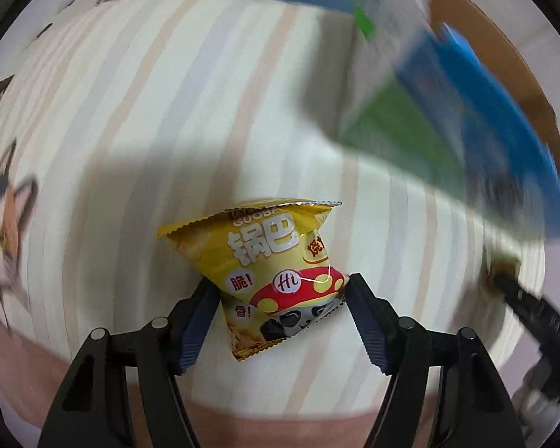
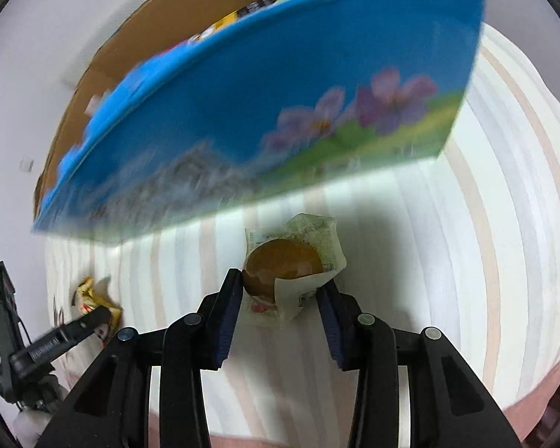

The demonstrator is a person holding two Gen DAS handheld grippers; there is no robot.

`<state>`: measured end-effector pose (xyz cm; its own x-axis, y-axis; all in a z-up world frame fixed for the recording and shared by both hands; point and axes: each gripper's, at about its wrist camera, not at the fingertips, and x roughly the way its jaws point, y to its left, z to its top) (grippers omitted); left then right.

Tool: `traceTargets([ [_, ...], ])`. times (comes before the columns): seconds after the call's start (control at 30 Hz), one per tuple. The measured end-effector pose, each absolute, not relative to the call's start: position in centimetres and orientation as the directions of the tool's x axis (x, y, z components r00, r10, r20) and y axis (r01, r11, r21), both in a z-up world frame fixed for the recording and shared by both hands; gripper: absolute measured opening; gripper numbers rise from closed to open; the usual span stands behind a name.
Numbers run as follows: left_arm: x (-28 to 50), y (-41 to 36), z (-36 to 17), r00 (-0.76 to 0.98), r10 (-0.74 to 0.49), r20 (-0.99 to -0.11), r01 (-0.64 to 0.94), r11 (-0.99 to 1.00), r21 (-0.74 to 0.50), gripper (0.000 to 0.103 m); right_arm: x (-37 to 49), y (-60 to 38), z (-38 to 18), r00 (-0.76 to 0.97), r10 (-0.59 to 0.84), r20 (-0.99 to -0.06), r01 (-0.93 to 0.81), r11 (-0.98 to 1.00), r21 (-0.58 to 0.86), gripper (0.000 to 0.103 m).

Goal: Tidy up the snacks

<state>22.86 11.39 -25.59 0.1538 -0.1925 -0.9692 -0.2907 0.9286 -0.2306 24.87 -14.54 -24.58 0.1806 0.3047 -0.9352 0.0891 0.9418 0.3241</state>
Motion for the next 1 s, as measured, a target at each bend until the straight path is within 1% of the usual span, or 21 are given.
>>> traceTargets([
  [0.13,18.0,8.9,-26.4,0.087,-0.225,-0.971,-0.246,0.939,-0.239,0.068,20.2,-14.3,-24.6,0.123,0.342,-0.932,0.059,0.935,0.351,0.043],
  [0.37,11.1,6.3,-29.0,-0.014,-0.234,-0.972,-0.221,0.949,-0.226,0.067,10.7,-14.2,-26.0,0.003,0.376,-0.926,0.053,0.925,0.376,0.043],
  [0.5,10.1,5.8,-30.4,-0.027,-0.242,-0.97,-0.244,0.942,-0.228,0.068,8.5,-14.6,-27.0,-0.008,0.379,-0.926,0.073,0.923,0.377,0.043],
  [0.6,9.1,6.3,-30.2,-0.019,-0.259,-0.966,-0.285,0.927,-0.243,0.068,8.4,-14.8,-27.3,-0.011,0.386,-0.923,0.09,0.919,0.383,0.044],
  [0.67,8.1,7.7,-29.7,-0.004,-0.313,-0.95,-0.333,0.896,-0.294,0.068,8.3,-14.8,-27.1,-0.025,0.393,-0.919,0.104,0.916,0.389,0.052],
  [0.7,7.4,8.7,-29.6,0.003,-0.336,-0.942,-0.351,0.882,-0.316,0.068,8.2,-15.6,-26.8,-0.023,0.397,-0.918,0.109,0.913,0.392,0.063],
  [0.73,6.7,9.7,-29.3,0.013,-0.358,-0.934,-0.379,0.862,-0.336,0.068,8.2,-15.9,-26.3,-0.018,0.395,-0.919,0.114,0.914,0.39,0.068],
  [0.87,4.8,11.3,-28.7,0.047,-0.421,-0.906,-0.459,0.797,-0.394,0.068,8.0,-16.6,-25.9,-0.009,0.408,-0.913,0.148,0.903,0.403,0.068],
  [1.0,5.0,12.7,-28.9,0.086,-0.47,-0.878,-0.541,0.718,-0.437,0.068,8.0,-17.6,-25.6,0.008,0.419,-0.908,0.185,0.892,0.413,0.068],
])
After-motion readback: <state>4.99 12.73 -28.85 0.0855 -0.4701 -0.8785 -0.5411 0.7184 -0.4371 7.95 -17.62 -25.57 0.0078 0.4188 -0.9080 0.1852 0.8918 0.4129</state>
